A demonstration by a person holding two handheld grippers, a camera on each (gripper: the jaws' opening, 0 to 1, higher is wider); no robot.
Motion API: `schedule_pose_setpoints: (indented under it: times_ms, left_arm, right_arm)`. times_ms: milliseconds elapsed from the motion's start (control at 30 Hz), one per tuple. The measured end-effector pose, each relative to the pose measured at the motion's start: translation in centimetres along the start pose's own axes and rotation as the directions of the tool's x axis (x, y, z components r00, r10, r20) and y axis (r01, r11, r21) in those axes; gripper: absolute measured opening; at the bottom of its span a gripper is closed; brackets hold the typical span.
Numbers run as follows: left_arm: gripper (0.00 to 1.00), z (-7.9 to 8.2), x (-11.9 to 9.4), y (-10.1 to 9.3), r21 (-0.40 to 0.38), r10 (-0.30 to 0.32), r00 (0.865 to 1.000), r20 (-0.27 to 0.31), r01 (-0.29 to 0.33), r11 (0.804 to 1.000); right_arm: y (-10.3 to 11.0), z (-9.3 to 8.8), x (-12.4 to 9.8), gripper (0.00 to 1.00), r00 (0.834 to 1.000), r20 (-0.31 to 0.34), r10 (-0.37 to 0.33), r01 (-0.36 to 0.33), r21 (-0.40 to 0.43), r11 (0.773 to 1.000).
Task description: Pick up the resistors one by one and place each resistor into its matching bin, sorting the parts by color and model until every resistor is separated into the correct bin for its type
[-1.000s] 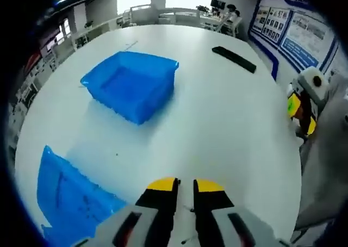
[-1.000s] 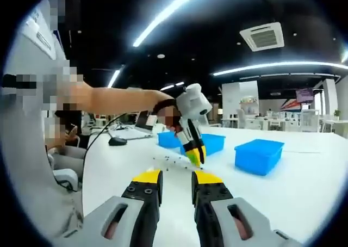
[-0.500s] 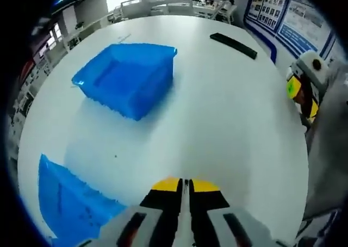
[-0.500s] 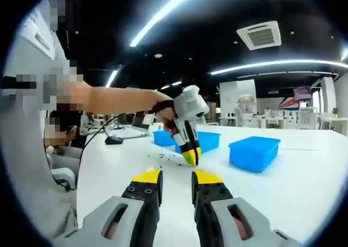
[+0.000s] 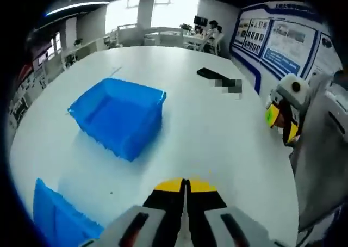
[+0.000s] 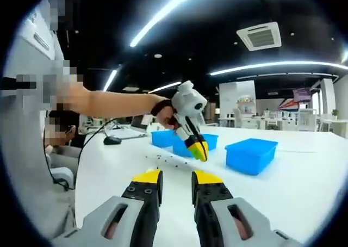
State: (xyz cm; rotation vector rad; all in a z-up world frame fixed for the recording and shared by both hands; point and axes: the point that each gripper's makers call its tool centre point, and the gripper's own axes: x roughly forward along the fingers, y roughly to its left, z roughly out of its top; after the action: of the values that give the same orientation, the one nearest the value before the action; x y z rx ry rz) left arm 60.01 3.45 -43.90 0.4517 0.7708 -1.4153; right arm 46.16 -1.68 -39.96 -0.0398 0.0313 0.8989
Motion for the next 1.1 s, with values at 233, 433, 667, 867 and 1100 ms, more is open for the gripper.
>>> schedule_pose_setpoints:
  times_ms: [233, 433, 667, 867, 1100]
  left_arm:
    - [0.05, 7.9, 0.5, 2.3, 0.016, 0.09, 0.963, 0.255, -0.097, 0.995]
    - [0.12, 11.2, -0.9, 8.8, -0.279, 0.383, 0.82, 0.425, -0.284, 0.917]
    - [0.13, 9.4, -1.0, 8.4, -0.289, 0.38, 0.843, 0.381, -0.282, 0.915]
    - [0.14, 7.2, -3.4, 7.5, -0.253, 0.405, 0.847, 0.343, -0.332, 0.909]
    - [0.15, 1.4, -7.1, 3.2, -0.129, 0.409, 0.872, 0.268, -0.388, 0.912]
  right_arm:
    - [0.0, -0.1, -0.4, 0.24, 1.0, -0.017, -0.011, 0.011, -0.006, 1.0]
    - [-0.8, 0.0, -1.0, 0.24, 0.998, -0.015, -0.056, 0.056, 0.004, 0.998]
    - [-1.1, -0.1, -1.7, 0.24, 0.996, -0.031, -0.082, 0.082, 0.008, 0.997]
    - [-0.8, -0.3, -1.4, 0.24, 0.996, -0.042, -0.084, 0.085, 0.009, 0.996]
    - [0.5, -0.3, -0.4, 0.24, 0.997, -0.056, -0.05, 0.05, -0.008, 0.999]
